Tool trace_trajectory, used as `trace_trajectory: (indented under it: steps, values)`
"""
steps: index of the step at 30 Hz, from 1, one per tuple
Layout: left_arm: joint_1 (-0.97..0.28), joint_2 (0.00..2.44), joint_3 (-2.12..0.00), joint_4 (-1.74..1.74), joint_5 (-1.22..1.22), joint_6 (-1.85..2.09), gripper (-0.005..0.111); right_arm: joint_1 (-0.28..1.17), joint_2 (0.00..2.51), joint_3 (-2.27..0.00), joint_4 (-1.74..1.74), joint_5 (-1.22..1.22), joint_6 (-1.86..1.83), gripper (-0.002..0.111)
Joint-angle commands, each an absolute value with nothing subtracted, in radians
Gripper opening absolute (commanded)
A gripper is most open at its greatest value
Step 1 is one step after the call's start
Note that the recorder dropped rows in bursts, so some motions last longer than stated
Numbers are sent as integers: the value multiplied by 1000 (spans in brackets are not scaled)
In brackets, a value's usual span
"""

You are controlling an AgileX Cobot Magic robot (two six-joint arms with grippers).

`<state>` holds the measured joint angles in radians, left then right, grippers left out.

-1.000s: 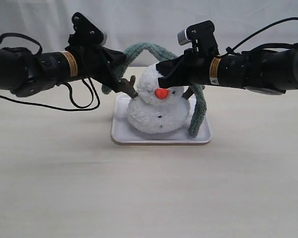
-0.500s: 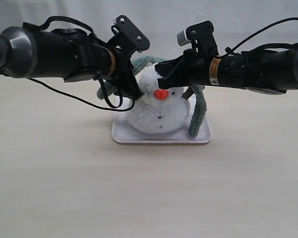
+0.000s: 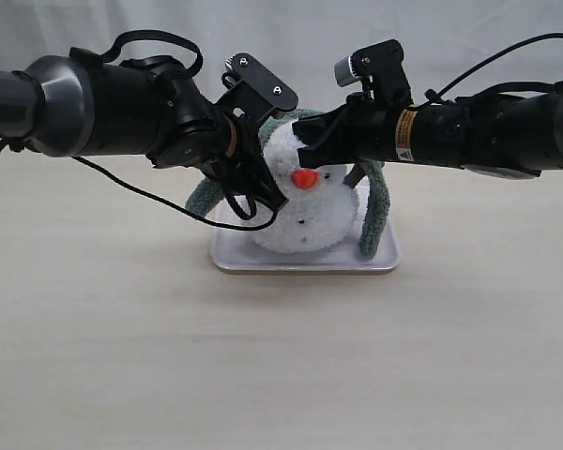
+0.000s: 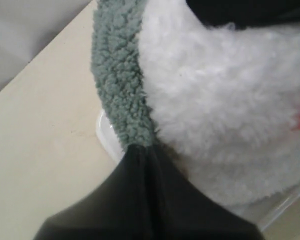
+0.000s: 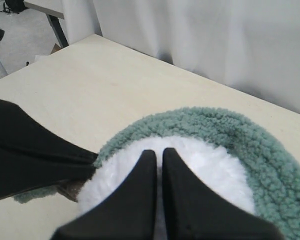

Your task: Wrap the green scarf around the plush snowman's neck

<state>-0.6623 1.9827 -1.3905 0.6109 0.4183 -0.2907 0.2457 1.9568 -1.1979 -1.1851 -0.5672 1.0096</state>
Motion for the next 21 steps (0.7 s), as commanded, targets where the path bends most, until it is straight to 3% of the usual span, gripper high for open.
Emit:
trace_trajectory:
  steps: [1, 11, 21]
  values:
    - [-664, 1974, -1412, 514, 415, -273, 0, 248, 1964, -1192, -1220, -548, 1017, 4]
    - [-664, 1974, -1450, 114, 455, 65, 0, 248, 1964, -1192, -1220, -544, 1017, 4]
    - [-664, 1931, -1450, 119, 496, 83, 0, 248, 1964, -1192, -1220, -544, 1017, 4]
